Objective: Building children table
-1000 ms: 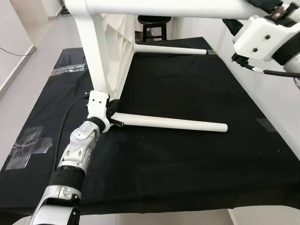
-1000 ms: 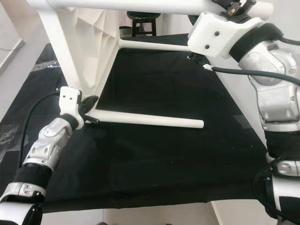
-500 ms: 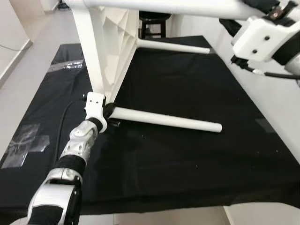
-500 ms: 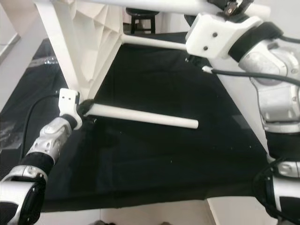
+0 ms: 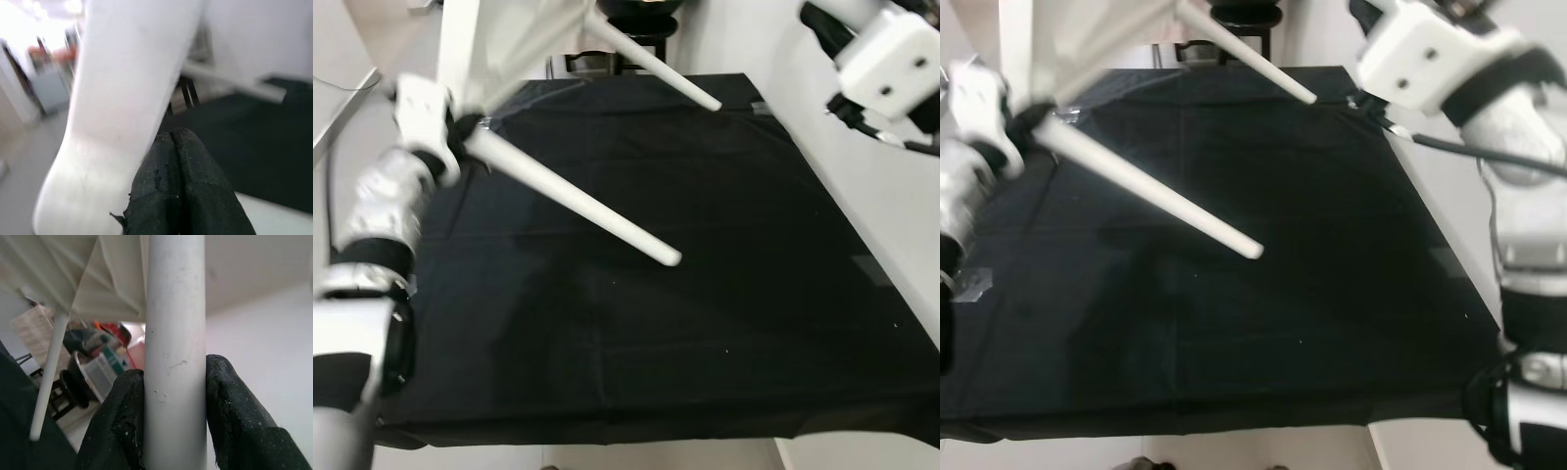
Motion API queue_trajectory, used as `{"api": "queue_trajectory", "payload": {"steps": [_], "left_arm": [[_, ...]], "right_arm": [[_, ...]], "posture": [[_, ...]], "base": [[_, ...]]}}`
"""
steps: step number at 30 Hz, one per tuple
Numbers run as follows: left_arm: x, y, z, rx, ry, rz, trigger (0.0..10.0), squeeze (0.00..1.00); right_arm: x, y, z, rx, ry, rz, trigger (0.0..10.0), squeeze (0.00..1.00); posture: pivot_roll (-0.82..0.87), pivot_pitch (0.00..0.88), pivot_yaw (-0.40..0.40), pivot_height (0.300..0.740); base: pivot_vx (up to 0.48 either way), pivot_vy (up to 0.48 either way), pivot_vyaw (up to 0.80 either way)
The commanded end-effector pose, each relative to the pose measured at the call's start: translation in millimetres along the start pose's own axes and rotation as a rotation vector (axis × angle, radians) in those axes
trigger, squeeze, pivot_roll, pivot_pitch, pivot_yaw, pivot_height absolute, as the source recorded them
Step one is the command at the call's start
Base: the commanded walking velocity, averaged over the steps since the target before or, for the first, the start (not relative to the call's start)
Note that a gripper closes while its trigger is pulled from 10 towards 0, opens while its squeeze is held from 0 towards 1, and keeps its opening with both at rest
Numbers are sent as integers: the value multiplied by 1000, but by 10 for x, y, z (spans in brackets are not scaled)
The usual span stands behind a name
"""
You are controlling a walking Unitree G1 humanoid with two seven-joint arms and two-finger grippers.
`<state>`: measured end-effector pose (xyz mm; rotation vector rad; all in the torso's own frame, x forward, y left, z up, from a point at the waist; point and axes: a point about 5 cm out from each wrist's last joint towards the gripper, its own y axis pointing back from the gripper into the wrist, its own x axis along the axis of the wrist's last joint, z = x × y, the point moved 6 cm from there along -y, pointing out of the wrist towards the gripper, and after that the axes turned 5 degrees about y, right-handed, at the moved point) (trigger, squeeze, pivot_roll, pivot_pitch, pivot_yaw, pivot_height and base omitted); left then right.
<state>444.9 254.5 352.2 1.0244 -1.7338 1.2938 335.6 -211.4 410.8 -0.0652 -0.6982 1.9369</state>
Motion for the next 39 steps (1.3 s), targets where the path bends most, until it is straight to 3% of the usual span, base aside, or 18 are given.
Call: {"api": "queue_trajectory", "payload": {"steps": [1,5,6,7,10,12,13,14,17,22,23,24,25,26,29,30,33,39], "left_arm": [[227,291,-806,254,-2,35,10000,0],[866,124,-682,136,-70,183,10000,0],[866,124,-682,136,-70,183,10000,0],[952,79,-592,90,-85,203,10000,0],[1005,50,-531,59,-96,214,10000,0],[1051,15,-444,22,-101,227,10000,0],[1084,-32,-317,-26,-98,242,10000,0],[1084,-32,-317,-26,-98,242,10000,0],[1081,-128,94,-172,-78,269,10000,0],[983,-134,361,-270,-32,261,10000,0],[793,-104,604,-351,35,229,10000,0],[793,-104,604,-351,35,229,10000,0],[717,-86,673,-370,54,217,10000,0],[617,-51,752,-397,91,202,10000,0],[559,-26,800,-414,115,193,10000,0],[446,31,871,-431,156,174,10000,1000],[319,104,935,-434,191,153,10000,1000],[-171,538,1033,-365,266,43,10000,1000]], "right_arm": [[-833,364,290,-136,-94,-381,0,0],[-1012,738,-697,-37,-451,-578,0,0],[-1012,738,-697,-37,-451,-578,0,0],[-1023,817,-979,-8,-543,-622,0,0],[-1022,872,-1163,11,-603,-653,0,0],[-1020,906,-1388,43,-680,-682,0,0],[-989,901,-1632,87,-748,-693,0,0],[-989,901,-1632,87,-748,-693,0,0],[-803,800,-2094,167,-908,-709,0,0],[-650,703,-2177,200,-935,-692,0,0],[-585,681,-2222,217,-928,-698,0,0],[-585,681,-2222,217,-928,-698,0,0],[-584,690,-2230,217,-920,-709,1176,0],[-552,690,-2246,230,-940,-694,10000,0],[-527,688,-2255,240,-957,-681,10000,0],[-471,664,-2225,238,-983,-632,10000,1000],[-421,657,-2183,228,-1009,-579,10000,1000],[-292,901,-2091,227,-1088,-466,10000,1000]], "posture": [[-79,85,59,740],[-47,86,73,740],[-47,86,73,740],[-37,85,75,740],[-37,85,75,740],[-31,86,81,740],[-19,86,78,740],[-19,86,78,740],[-9,86,77,740],[-11,94,85,740],[-11,94,83,740],[-11,94,83,740],[-11,95,84,740],[-17,94,88,740],[-17,94,88,740],[-20,97,87,740],[-30,101,83,740],[-40,115,71,740]], "base": [[0,0,0],[0,0,0],[0,0,0],[0,0,0],[0,0,0],[0,0,0],[0,0,0],[0,0,0],[0,0,0],[0,0,0],[0,0,0],[0,0,0],[0,0,0],[0,0,0],[0,0,0],[0,0,0],[0,0,0],[0,0,0]]}}
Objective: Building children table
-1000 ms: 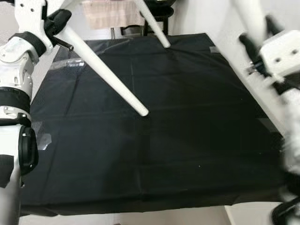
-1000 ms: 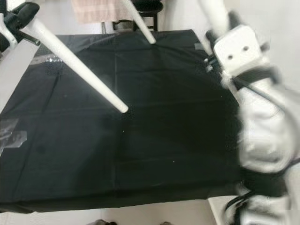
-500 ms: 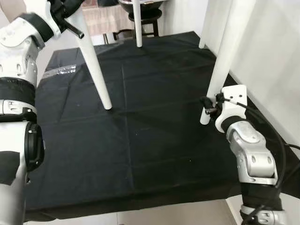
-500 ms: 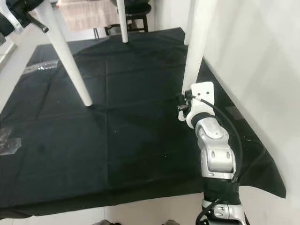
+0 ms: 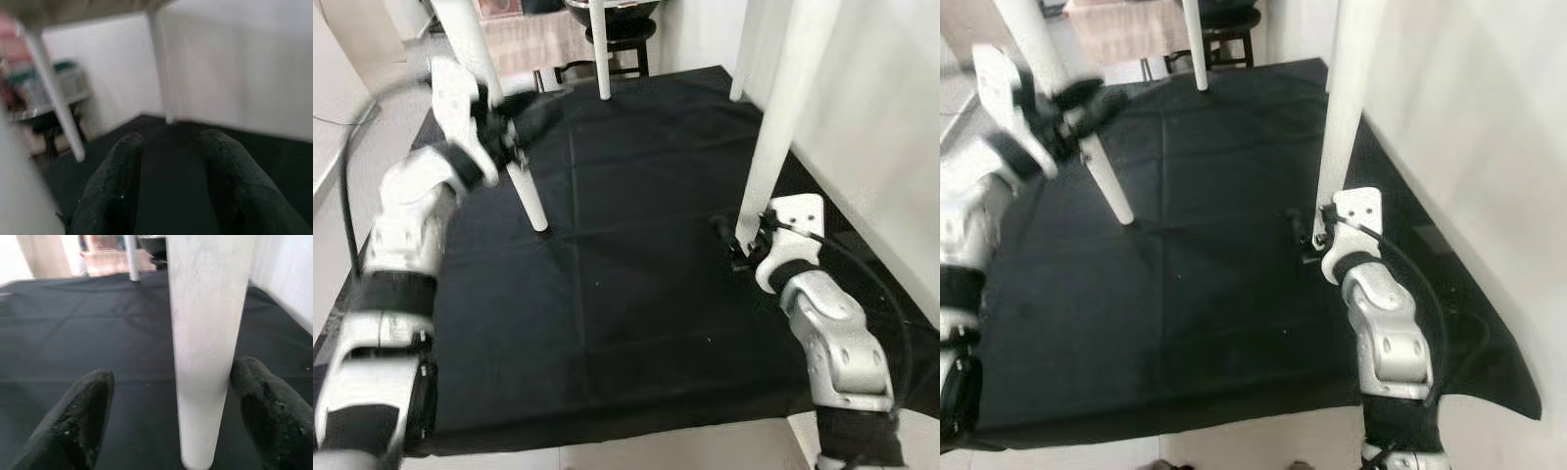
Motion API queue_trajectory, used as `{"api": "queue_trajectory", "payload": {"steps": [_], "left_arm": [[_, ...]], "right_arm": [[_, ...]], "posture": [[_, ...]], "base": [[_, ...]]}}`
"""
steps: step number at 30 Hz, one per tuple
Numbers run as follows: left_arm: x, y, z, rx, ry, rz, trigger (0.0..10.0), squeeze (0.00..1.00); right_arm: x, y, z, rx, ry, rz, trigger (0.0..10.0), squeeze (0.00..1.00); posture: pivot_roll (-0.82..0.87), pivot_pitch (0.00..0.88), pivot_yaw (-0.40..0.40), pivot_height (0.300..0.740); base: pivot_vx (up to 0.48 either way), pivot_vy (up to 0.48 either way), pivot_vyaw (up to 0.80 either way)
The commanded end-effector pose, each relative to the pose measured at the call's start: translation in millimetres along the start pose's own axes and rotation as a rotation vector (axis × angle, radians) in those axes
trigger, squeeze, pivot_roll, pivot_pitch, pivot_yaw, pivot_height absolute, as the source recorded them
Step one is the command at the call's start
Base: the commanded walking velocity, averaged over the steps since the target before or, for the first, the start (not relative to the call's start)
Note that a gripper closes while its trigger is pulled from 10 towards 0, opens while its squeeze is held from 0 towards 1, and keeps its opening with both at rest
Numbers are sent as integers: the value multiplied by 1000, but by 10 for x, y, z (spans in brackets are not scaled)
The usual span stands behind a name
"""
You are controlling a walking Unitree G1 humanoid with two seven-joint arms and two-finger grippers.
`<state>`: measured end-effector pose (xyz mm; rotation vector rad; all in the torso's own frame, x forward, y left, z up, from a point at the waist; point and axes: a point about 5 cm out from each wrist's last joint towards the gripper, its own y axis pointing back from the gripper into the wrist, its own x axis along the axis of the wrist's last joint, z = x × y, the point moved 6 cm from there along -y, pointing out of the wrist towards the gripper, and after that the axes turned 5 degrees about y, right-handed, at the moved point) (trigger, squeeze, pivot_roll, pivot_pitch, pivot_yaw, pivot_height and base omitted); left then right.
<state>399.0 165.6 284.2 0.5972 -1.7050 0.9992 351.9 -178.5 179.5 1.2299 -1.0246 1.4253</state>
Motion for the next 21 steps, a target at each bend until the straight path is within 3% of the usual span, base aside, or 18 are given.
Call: {"api": "queue_trajectory", "payload": {"steps": [1,3,6,7,9,10,11,12,13,14,17,21], "left_arm": [[-27,98,47,44,31,11,10000,1000],[-106,153,80,63,52,-2,10000,1000],[-560,386,323,157,140,-83,10000,1000],[-560,386,323,157,140,-83,10000,1000],[-836,551,462,242,163,-165,10000,1000],[-836,551,462,242,163,-165,10000,1000],[-973,640,518,299,167,-216,10000,8],[-973,640,518,299,167,-216,10000,8],[-1071,712,576,338,167,-263,10000,0],[-1128,758,629,356,176,-289,10000,0],[-1141,788,718,367,223,-292,10000,0],[-1137,823,714,407,224,-301,10000,0]], "right_arm": [[18,81,-69,34,-17,31,10000,1000],[-16,115,-63,30,-17,25,10000,1000],[-173,233,-21,-9,-17,-1,10000,1000],[-173,233,-21,-9,-17,-1,10000,1000],[-251,287,-18,-36,-16,-12,10000,1000],[-251,287,-18,-36,-16,-12,10000,1000],[-285,291,-28,-52,-5,-18,10000,1000],[-285,291,-28,-52,-5,-18,10000,1000],[-306,286,-50,-56,-1,-21,10000,576],[-317,273,-72,-53,6,-22,10000,0],[-291,214,-99,-49,21,-6,10000,0],[-236,142,-114,-47,34,23,10000,0]], "posture": [[-57,116,64,740],[-57,116,64,740],[-65,109,50,740],[-65,109,50,740],[-70,106,46,740],[-70,106,46,740],[-70,100,42,740],[-70,100,42,740],[-69,98,43,740],[-66,97,44,740],[-61,95,46,740],[-57,90,53,740]], "base": [[0,0,0],[0,0,0],[0,0,0],[0,0,0],[0,0,0],[0,0,0],[0,0,0],[0,0,0],[0,0,0],[0,0,0],[0,0,0],[0,0,0]]}}
